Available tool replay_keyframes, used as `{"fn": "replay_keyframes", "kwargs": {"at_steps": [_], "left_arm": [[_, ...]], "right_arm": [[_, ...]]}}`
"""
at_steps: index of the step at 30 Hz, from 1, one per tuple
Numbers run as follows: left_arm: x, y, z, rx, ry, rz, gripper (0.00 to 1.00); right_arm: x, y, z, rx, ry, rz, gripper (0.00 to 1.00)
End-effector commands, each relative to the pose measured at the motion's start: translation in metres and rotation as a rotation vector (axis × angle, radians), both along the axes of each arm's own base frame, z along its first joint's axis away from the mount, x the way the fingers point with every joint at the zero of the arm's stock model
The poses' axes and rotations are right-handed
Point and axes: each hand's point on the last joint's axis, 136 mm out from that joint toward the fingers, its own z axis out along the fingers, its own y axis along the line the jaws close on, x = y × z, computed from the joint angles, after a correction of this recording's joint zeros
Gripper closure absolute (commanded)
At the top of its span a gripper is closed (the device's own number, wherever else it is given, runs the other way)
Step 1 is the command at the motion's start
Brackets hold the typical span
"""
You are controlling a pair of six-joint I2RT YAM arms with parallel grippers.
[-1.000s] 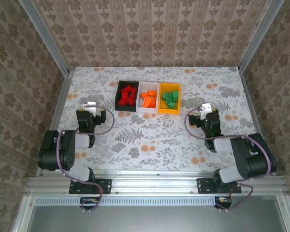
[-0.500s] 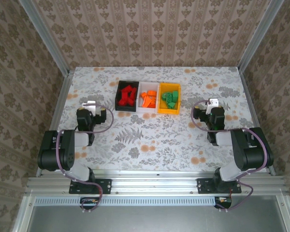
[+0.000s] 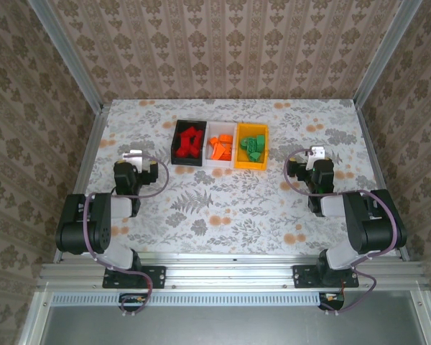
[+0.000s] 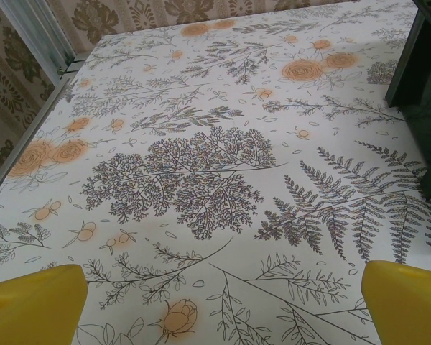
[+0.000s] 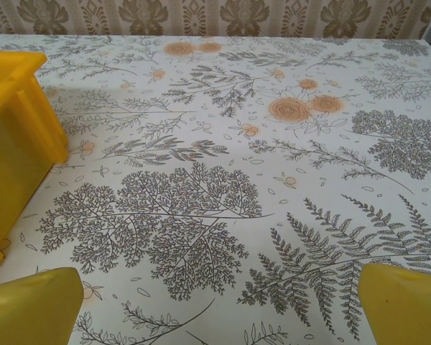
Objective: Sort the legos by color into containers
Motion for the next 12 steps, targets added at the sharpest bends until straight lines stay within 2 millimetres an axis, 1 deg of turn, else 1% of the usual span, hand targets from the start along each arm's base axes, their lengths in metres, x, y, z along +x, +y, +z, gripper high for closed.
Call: {"fn": "replay_keyframes", "kwargs": {"at_steps": [1,12], "left_arm": [[0.0047,0.0011,0.0048,-0.033,-0.007,-0.004,0.00],[0.0036,0.0026,0.0053,-0.050,-0.008,-0.011,0.00]], "right_arm": [[0.0034,0.0043,0.0064,0.027,-0.018,0.014,0.00],[0.0036,0.0043,0.0070,0.027,-0.020,0.014,0.00]]}}
